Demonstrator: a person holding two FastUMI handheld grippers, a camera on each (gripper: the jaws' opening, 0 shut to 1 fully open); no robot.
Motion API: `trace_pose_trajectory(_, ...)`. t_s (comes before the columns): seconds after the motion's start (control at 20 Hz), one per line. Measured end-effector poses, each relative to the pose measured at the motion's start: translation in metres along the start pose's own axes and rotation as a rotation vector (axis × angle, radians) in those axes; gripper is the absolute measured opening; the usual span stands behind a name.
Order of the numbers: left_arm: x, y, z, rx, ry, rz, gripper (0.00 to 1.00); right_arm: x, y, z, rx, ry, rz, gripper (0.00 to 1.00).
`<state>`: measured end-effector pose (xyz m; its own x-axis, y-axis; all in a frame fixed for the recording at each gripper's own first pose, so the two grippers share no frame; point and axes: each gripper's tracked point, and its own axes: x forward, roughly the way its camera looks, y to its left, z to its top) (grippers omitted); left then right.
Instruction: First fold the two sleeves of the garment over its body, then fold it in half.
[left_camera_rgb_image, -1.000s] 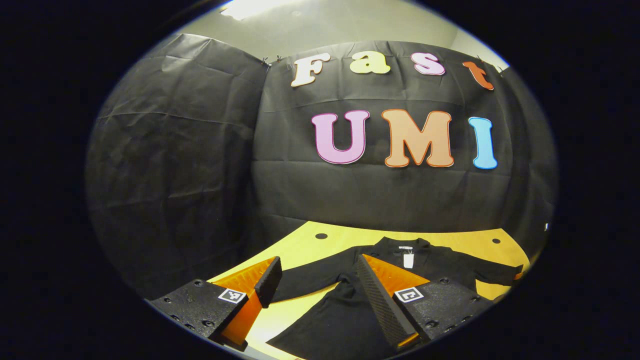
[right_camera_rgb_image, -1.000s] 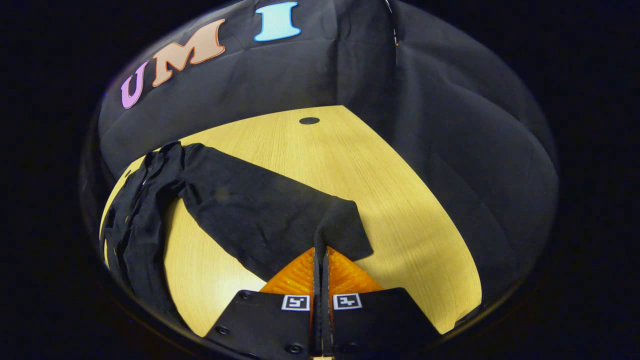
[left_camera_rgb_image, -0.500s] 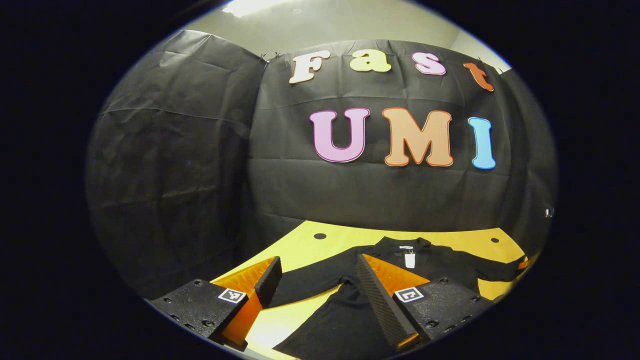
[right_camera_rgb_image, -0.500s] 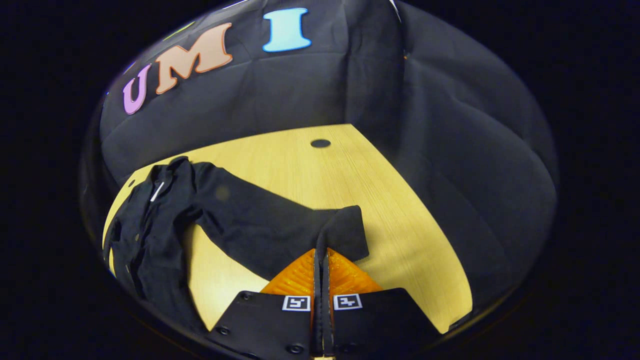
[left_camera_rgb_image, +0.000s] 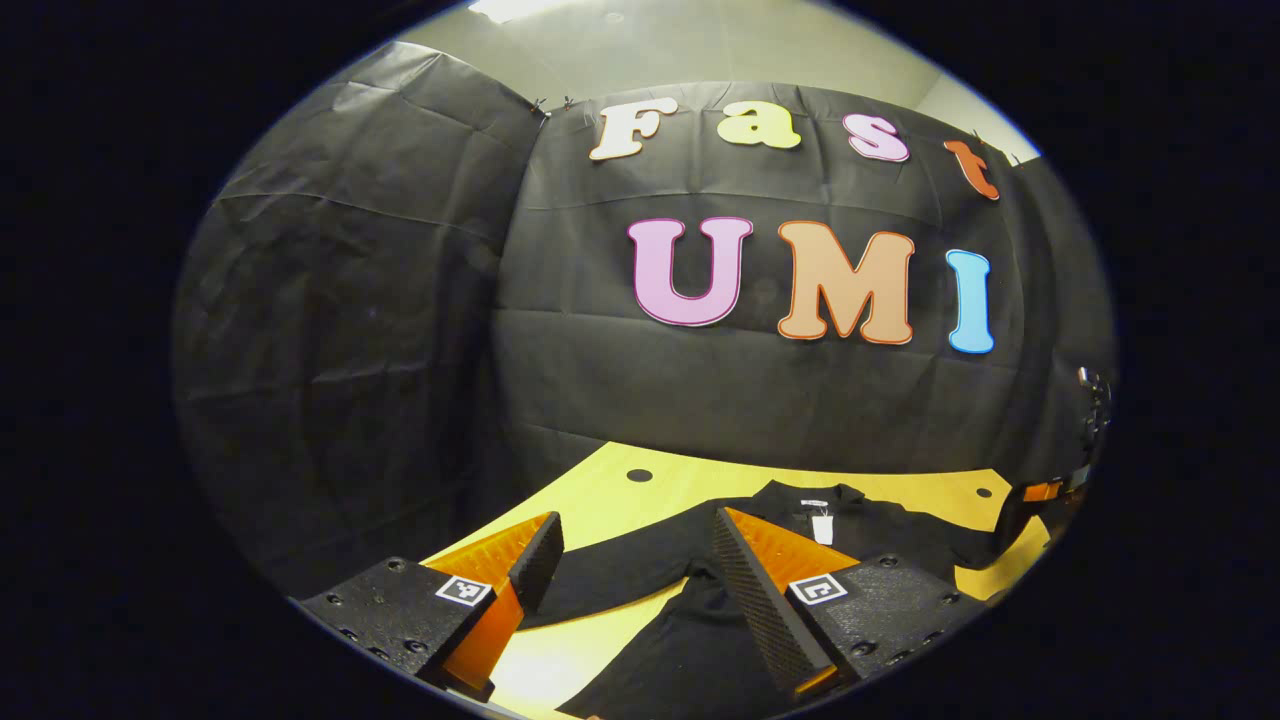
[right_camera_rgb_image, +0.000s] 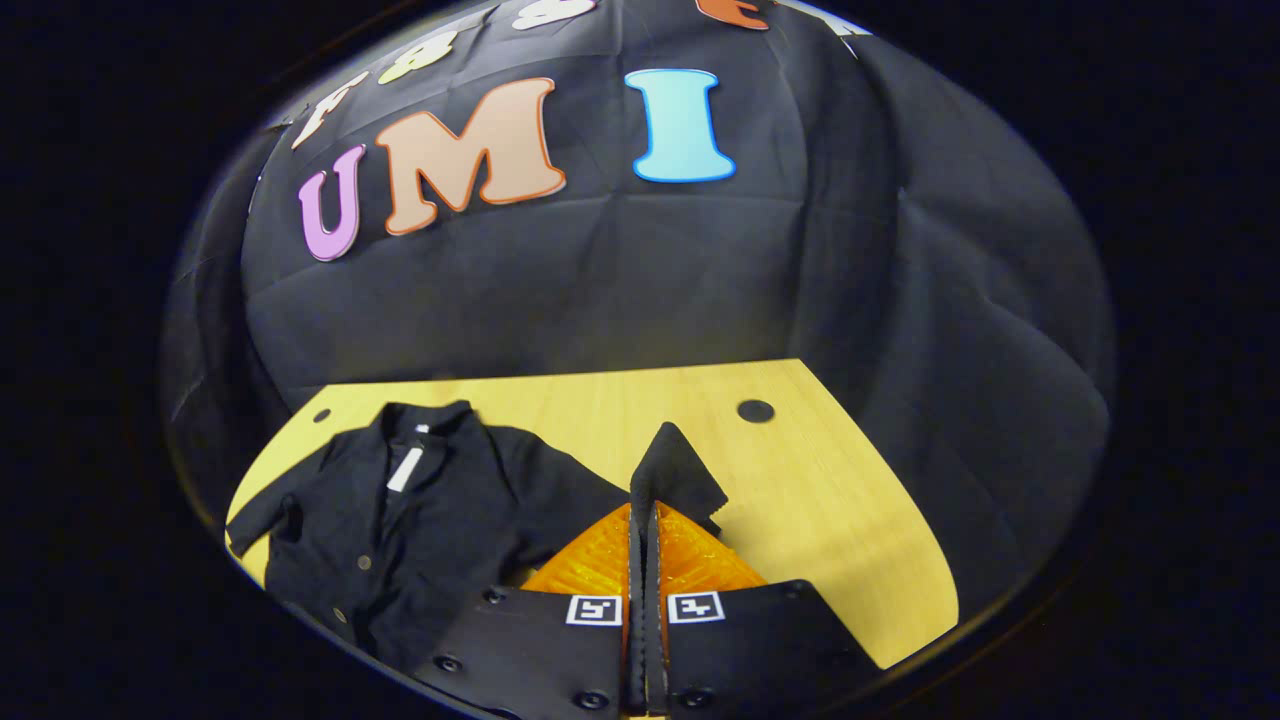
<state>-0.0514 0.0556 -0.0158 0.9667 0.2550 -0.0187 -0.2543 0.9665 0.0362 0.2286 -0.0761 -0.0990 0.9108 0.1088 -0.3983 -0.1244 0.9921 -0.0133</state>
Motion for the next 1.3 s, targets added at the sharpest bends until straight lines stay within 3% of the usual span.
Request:
trace_pose_trajectory(0.2,0.005,0.008,-0.003,-0.015,0.008,-0.020,0.92,0.002,0.044,0.022,0.035,-0.050,0.043,0.02)
trace_pose_trajectory(0.5,0.015,0.029,-0.007,-0.031,0.024,-0.034,0.92,-0.010,0.099,0.043,-0.025,-0.110,0.074,0.02)
trace_pose_trajectory(0.55,0.017,0.033,-0.008,-0.032,0.026,-0.036,0.92,-0.012,0.107,0.050,-0.031,-0.124,0.076,0.06)
trace_pose_trajectory(0.75,0.028,0.042,-0.009,-0.054,0.034,-0.050,0.92,-0.015,0.153,0.079,-0.066,-0.167,0.110,0.02)
trace_pose_trajectory(0.8,0.029,0.044,-0.008,-0.061,0.032,-0.053,0.92,-0.016,0.166,0.086,-0.080,-0.179,0.122,0.06)
trace_pose_trajectory(1.05,0.039,0.052,-0.011,-0.063,0.042,-0.064,0.92,-0.011,0.239,0.113,-0.141,-0.223,0.205,0.02)
trace_pose_trajectory(1.3,0.045,0.061,-0.012,-0.054,0.048,-0.061,0.92,0.002,0.304,0.107,-0.139,-0.214,0.289,0.02)
